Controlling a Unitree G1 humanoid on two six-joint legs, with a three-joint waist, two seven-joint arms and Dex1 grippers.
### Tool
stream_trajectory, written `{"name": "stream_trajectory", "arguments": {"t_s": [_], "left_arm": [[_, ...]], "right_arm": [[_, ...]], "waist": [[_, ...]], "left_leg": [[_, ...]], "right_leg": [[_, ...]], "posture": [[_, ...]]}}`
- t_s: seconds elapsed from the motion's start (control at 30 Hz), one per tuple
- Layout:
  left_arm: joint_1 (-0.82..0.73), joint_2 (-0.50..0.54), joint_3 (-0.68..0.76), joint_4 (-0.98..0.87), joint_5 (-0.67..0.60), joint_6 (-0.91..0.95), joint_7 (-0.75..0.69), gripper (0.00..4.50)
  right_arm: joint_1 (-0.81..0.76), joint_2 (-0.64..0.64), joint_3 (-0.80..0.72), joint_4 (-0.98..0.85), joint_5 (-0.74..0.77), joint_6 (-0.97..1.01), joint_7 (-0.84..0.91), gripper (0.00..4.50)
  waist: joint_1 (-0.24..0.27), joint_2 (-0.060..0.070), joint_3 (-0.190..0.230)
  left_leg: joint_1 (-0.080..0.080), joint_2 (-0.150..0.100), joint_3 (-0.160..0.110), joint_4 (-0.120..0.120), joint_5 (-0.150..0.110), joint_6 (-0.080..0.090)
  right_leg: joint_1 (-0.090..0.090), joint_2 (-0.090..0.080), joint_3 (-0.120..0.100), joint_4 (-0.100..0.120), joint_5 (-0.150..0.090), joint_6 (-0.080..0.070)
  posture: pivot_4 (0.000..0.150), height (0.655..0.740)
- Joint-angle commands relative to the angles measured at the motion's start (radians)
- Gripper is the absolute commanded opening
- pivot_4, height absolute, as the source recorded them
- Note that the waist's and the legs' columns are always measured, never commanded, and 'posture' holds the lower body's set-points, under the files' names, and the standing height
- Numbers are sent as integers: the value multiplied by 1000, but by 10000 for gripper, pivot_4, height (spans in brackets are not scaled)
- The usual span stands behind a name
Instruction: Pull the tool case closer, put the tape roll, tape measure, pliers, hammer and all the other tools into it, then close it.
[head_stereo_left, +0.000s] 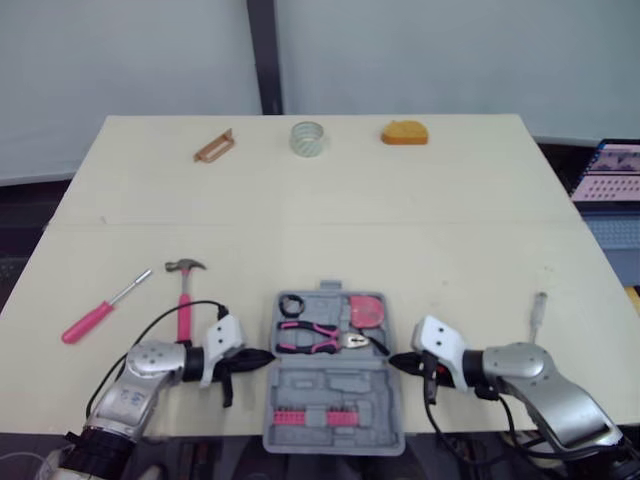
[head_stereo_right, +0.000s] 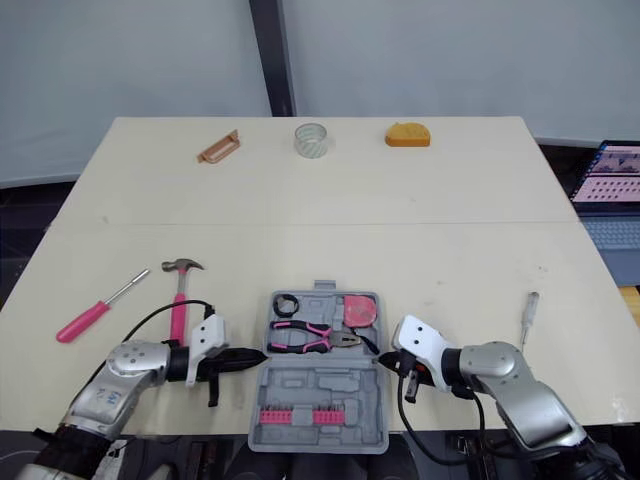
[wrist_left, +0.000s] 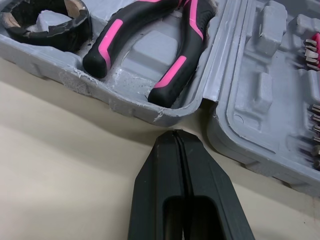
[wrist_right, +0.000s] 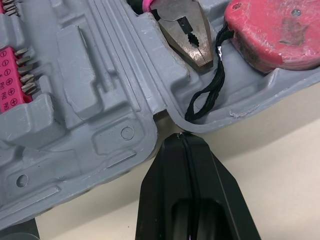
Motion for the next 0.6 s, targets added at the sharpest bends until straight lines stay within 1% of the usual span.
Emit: {"name": "stream_trajectory", "arguments": {"t_s": [0.03,0.6], "left_arm": [[-16,-17,-1,18,11,-6,18,386],[-85,-58,14,70,27,-3,46,386]], "right_arm": [[-10,1,4,-13,10,-12,7,0],[-86,50,16,47,-18,-18,-40,0]], "waist": [[0,0,0],[-1,0,0]], "left_leg": [[0,0,0,0,0,0],[0,0,0,1,0,0]], "right_leg": [[0,0,0,0,0,0],[0,0,0,0,0,0]], "posture": [[1500,7400],[1500,7400]]}}
